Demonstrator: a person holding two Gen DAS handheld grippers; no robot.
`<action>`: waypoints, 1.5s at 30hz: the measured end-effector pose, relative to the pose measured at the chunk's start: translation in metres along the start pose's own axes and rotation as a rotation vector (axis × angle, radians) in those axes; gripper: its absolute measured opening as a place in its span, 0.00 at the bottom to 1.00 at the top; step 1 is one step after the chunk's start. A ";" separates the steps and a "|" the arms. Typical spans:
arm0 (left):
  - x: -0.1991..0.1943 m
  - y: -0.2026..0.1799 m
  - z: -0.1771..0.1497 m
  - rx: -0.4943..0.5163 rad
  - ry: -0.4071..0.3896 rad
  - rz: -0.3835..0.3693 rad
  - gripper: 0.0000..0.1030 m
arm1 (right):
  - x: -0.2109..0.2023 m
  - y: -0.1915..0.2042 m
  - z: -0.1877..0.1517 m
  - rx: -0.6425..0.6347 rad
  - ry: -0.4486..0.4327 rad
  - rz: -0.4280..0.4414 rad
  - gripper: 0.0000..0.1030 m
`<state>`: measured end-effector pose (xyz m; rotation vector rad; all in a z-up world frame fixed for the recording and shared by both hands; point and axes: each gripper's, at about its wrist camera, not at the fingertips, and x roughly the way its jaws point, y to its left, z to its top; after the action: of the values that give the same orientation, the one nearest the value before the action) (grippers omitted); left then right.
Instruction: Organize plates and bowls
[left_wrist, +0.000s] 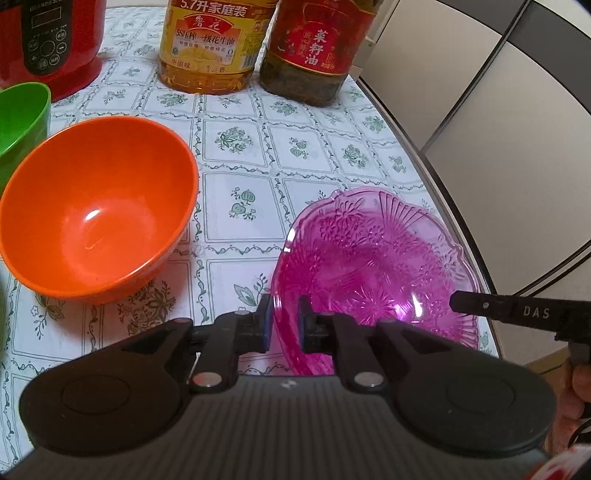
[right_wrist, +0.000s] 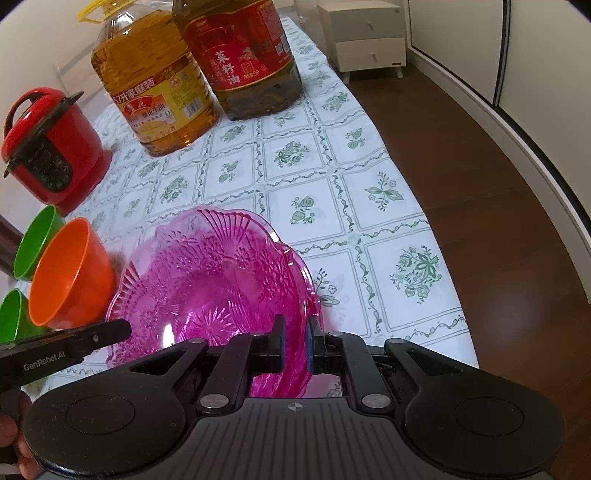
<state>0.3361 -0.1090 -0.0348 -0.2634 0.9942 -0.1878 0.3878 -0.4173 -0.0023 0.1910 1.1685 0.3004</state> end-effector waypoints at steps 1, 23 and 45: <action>0.000 0.000 0.000 0.000 -0.002 -0.002 0.10 | 0.000 0.000 0.000 -0.007 0.000 -0.004 0.10; -0.015 0.010 -0.004 -0.018 -0.071 -0.019 0.10 | -0.019 -0.011 0.001 0.034 -0.130 0.008 0.48; -0.064 0.020 -0.042 -0.063 -0.138 -0.071 0.10 | -0.054 -0.006 -0.048 0.129 -0.155 0.055 0.48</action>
<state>0.2671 -0.0781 -0.0112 -0.3647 0.8554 -0.2006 0.3250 -0.4410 0.0251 0.3542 1.0305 0.2535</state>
